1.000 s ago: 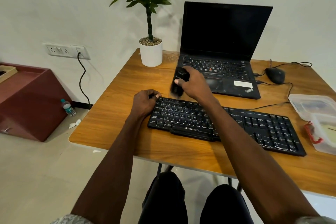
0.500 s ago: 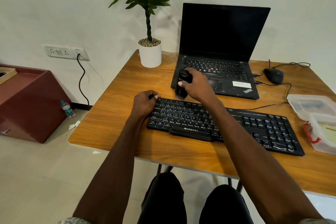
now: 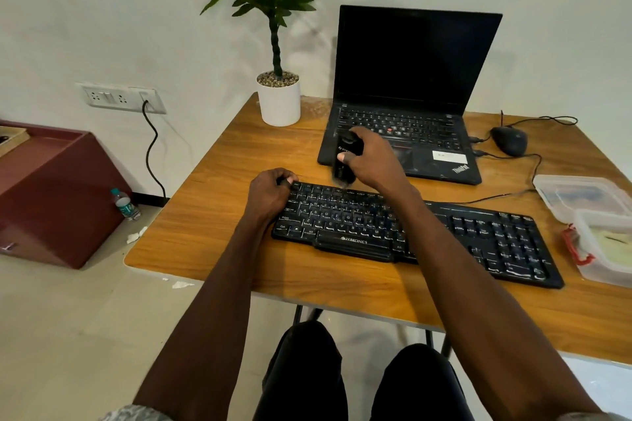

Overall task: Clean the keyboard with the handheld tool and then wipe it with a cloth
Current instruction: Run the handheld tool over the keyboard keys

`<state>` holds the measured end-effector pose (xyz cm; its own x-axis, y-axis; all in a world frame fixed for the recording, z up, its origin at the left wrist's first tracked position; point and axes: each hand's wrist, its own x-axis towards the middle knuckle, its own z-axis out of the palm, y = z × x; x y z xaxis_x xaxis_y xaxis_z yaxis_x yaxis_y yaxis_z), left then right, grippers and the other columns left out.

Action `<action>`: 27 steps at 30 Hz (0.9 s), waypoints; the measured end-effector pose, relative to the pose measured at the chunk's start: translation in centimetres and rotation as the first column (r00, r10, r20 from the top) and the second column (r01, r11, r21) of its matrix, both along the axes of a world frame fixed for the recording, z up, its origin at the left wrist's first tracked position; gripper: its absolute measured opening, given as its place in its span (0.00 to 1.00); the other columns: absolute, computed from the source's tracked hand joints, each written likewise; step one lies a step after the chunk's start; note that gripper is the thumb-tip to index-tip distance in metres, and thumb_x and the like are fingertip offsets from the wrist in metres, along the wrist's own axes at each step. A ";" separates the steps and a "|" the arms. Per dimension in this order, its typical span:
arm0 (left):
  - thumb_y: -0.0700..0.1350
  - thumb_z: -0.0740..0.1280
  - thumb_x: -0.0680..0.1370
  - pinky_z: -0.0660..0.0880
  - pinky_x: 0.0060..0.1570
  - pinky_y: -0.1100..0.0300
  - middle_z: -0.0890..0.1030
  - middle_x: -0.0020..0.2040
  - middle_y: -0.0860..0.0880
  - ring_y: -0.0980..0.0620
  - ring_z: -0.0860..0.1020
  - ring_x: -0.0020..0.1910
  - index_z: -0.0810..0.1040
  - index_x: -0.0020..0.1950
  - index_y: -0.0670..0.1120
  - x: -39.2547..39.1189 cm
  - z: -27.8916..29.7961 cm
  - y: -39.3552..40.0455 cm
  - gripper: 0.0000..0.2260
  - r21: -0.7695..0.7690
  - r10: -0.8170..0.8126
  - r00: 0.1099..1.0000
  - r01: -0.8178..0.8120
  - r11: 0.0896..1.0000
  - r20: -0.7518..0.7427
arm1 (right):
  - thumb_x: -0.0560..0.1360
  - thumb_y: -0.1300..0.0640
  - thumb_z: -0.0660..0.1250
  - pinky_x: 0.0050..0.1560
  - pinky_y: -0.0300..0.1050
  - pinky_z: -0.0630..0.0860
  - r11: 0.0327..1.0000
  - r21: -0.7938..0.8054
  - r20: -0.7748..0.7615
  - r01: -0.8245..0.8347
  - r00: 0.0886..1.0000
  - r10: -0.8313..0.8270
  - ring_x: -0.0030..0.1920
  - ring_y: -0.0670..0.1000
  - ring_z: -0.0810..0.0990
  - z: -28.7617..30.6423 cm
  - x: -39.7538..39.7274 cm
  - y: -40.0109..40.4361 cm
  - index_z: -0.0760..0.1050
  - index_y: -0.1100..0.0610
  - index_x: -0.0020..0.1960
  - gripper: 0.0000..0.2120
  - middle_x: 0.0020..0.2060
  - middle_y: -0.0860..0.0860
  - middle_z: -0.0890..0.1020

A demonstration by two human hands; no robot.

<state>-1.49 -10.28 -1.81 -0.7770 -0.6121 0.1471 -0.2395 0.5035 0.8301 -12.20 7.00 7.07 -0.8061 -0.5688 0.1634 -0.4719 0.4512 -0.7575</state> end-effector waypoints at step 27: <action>0.42 0.62 0.81 0.73 0.40 0.60 0.83 0.47 0.49 0.51 0.78 0.43 0.82 0.48 0.48 0.0 0.1 0.4 0.09 0.039 0.025 1.000 -0.025 0.999 -0.005 | 0.75 0.58 0.71 0.61 0.47 0.71 0.996 -0.060 0.115 -0.062 0.991 0.069 0.60 0.51 0.76 -0.4 0.0 1.4 0.70 0.55 0.68 0.23 0.60 0.51 0.78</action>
<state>-1.48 -9.83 -1.67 -0.7607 -0.6366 0.1266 -0.2472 0.4645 0.8504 -12.18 8.35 6.66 -0.7830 -0.6134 0.1030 -0.4054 0.3776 -0.8325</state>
